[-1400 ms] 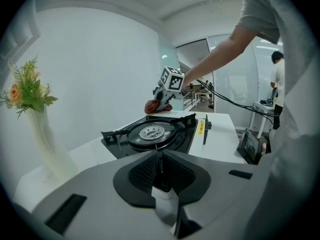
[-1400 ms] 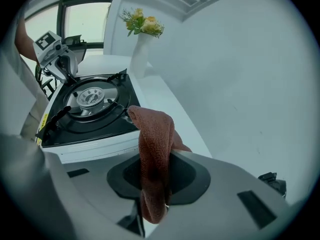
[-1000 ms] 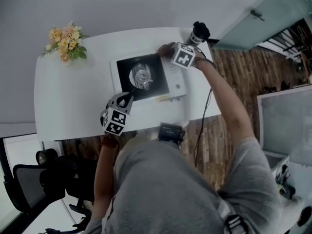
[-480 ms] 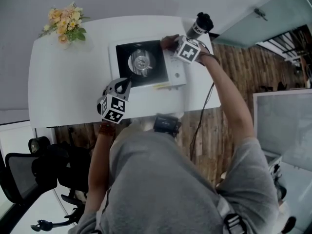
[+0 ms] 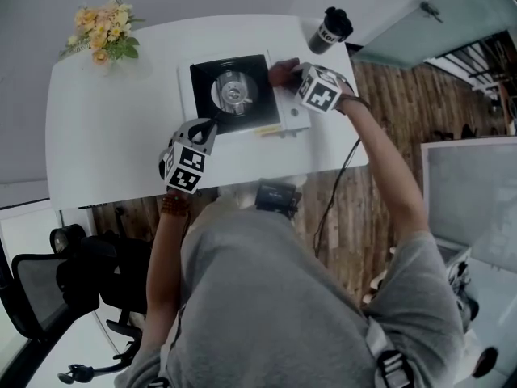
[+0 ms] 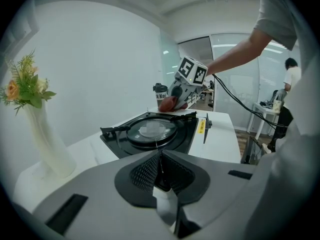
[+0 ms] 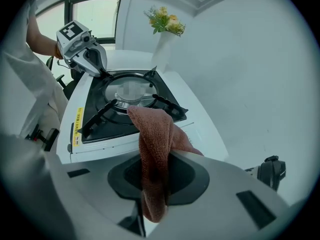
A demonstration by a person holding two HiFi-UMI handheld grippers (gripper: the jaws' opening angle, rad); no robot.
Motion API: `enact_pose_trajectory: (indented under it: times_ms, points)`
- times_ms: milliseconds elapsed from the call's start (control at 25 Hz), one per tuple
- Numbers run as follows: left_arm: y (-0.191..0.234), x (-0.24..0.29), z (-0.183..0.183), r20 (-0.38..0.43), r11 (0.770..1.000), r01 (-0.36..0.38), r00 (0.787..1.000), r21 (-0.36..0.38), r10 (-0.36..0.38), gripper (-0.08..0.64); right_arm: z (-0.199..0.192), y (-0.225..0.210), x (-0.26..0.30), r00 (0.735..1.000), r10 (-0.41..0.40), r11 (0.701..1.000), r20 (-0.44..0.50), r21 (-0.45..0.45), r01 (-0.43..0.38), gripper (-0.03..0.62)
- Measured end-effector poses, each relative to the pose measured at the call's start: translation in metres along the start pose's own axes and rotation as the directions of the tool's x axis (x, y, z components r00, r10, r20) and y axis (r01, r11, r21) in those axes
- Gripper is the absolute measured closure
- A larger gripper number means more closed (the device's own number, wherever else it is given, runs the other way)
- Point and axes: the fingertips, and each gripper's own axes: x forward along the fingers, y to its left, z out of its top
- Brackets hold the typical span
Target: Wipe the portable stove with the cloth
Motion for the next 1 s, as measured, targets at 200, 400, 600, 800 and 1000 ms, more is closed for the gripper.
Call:
enact_pose_trajectory:
  times_ms: [200, 400, 600, 800, 1000]
  points:
    - [-0.001, 0.000, 0.000, -0.009, 1.000, -0.010, 1.000, -0.009, 0.010, 0.515, -0.004, 0.017, -0.007, 1.000, 0.001, 1.000, 0.010, 0.000, -0.001, 0.515]
    - [0.000, 0.000, -0.001, -0.008, 1.000, -0.014, 1.000, -0.011, 0.014, 0.515, -0.007, 0.030, -0.011, 1.000, 0.014, 1.000, 0.011, -0.016, -0.013, 0.515]
    - [0.000, 0.001, -0.002, -0.015, 1.000, -0.016, 1.000, -0.013, 0.016, 0.517, -0.009, 0.042, -0.016, 1.000, 0.023, 0.999, 0.020, -0.030, -0.023, 0.515]
    - [0.000, 0.001, -0.002, -0.038, 1.000, -0.011, 0.999, -0.021, 0.010, 0.517, -0.016, 0.057, -0.024, 0.999, 0.033, 0.999, 0.028, -0.021, -0.032, 0.515]
    - [-0.001, 0.001, -0.002, -0.043, 1.000, -0.010, 0.999, -0.027, 0.009, 0.517, -0.021, 0.074, -0.030, 0.998, 0.045, 0.998, 0.037, -0.034, -0.043, 0.511]
